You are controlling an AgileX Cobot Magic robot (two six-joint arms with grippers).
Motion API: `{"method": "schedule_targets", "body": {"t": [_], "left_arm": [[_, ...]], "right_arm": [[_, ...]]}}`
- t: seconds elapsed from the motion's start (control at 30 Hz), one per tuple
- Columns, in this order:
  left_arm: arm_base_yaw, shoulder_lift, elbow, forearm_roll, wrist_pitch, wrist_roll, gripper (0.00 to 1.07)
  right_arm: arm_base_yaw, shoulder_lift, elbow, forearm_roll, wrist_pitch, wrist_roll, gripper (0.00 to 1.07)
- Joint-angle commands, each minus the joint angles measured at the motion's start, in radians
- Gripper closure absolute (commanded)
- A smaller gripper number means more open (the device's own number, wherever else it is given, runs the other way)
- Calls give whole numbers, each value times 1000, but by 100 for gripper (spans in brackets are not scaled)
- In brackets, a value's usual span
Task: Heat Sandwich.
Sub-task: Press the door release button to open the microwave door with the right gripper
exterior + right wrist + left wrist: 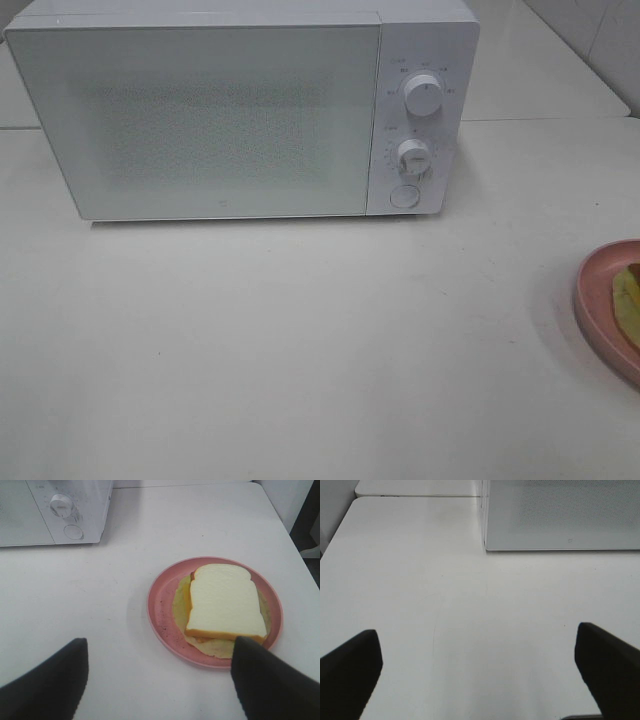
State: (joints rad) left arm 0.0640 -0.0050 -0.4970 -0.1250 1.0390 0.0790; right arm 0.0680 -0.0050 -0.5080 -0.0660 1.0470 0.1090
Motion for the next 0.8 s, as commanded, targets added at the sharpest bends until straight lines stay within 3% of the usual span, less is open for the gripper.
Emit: {"method": "schedule_targets", "body": {"t": [0.03,0.5,0.8], "left_arm": [[-4,-26,4,-9,-11,-1,6],[-4,-26,4,-9,-11,-1,6],[-4,-26,4,-9,-11,-1,6]], "right_arm": [[-5,-25,0,0,-10,-4,31],[-5,-25,0,0,-11,-4,31],[-5,75,-41,-3,-104,-4,31]]}}
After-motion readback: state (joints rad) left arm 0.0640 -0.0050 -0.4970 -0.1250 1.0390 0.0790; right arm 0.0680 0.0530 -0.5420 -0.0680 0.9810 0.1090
